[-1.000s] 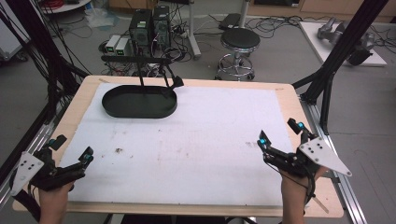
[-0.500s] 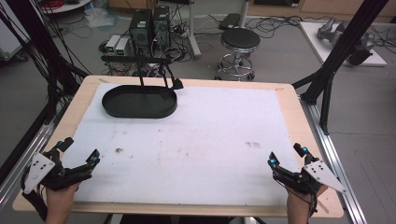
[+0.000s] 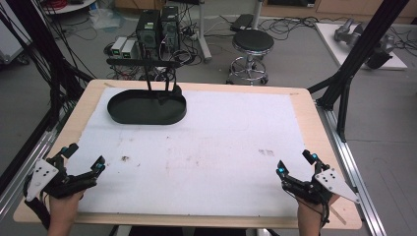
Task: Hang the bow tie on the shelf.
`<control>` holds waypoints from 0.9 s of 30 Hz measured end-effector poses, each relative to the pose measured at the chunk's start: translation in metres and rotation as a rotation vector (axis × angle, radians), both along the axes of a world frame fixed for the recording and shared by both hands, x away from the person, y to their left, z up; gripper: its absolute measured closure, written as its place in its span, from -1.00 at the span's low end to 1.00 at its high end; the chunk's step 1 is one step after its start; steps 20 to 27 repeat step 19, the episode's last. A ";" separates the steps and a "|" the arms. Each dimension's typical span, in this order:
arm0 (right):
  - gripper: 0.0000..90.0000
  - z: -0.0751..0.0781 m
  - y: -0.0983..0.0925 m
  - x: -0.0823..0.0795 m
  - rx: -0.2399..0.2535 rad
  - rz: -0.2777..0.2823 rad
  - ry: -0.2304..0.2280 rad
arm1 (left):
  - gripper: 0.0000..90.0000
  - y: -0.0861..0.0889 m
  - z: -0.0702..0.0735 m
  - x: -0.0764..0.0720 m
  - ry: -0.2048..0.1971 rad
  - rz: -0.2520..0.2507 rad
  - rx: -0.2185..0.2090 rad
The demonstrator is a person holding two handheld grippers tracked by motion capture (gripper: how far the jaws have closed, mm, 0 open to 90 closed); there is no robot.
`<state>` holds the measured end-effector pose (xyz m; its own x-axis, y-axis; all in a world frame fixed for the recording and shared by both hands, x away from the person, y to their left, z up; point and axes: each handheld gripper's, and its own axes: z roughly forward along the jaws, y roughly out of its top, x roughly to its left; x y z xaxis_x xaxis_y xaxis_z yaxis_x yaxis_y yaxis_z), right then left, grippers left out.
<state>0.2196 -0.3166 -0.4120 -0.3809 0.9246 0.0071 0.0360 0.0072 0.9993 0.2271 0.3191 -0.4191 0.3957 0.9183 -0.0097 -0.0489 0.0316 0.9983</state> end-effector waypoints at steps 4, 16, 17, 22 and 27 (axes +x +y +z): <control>-0.77 -0.002 -0.002 -0.001 0.011 -0.006 0.005 | -0.92 -0.002 0.000 0.001 0.003 -0.007 0.004; -0.78 -0.004 -0.001 0.001 0.015 0.003 0.017 | -0.92 -0.003 -0.001 0.002 0.008 -0.010 0.009; -0.78 -0.004 -0.002 0.001 0.014 -0.001 0.014 | -0.92 -0.003 -0.001 0.002 0.008 -0.010 0.009; -0.78 -0.003 -0.001 0.000 0.020 -0.007 0.017 | -0.92 -0.003 -0.001 0.002 0.007 -0.012 0.011; -0.78 -0.003 -0.001 0.000 0.020 -0.007 0.017 | -0.92 -0.003 -0.001 0.002 0.007 -0.012 0.011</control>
